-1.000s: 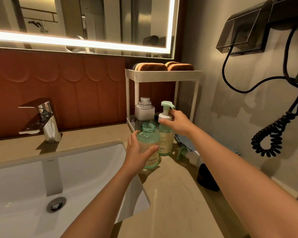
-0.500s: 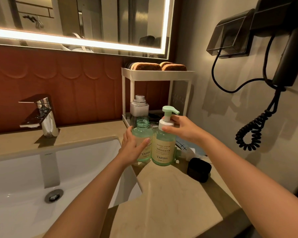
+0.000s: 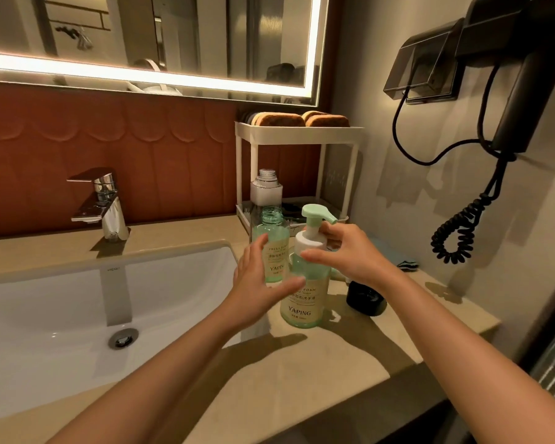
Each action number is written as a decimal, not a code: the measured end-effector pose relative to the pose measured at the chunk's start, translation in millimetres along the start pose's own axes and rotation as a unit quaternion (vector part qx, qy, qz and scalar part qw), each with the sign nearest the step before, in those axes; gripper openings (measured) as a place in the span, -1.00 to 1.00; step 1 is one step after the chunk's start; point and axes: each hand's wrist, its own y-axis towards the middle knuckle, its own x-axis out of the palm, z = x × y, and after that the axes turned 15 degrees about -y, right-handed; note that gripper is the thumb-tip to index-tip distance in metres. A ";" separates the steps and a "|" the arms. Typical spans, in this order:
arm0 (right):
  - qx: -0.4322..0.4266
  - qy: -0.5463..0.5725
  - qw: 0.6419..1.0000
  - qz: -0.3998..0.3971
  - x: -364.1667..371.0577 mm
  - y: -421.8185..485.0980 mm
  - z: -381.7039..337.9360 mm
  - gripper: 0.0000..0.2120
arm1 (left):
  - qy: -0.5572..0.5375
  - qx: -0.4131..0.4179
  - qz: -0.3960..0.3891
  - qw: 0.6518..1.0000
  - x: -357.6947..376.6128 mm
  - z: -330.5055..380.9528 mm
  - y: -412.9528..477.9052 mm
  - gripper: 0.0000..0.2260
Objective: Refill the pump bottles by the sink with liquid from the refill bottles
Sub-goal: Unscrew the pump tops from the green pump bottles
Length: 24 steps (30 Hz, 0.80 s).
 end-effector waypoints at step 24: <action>0.037 0.080 0.995 -0.035 22.7 -24.3 -37.0 -0.80 | -0.120 -0.032 -0.027 0.992 28.7 -4.1 -10.1 -0.34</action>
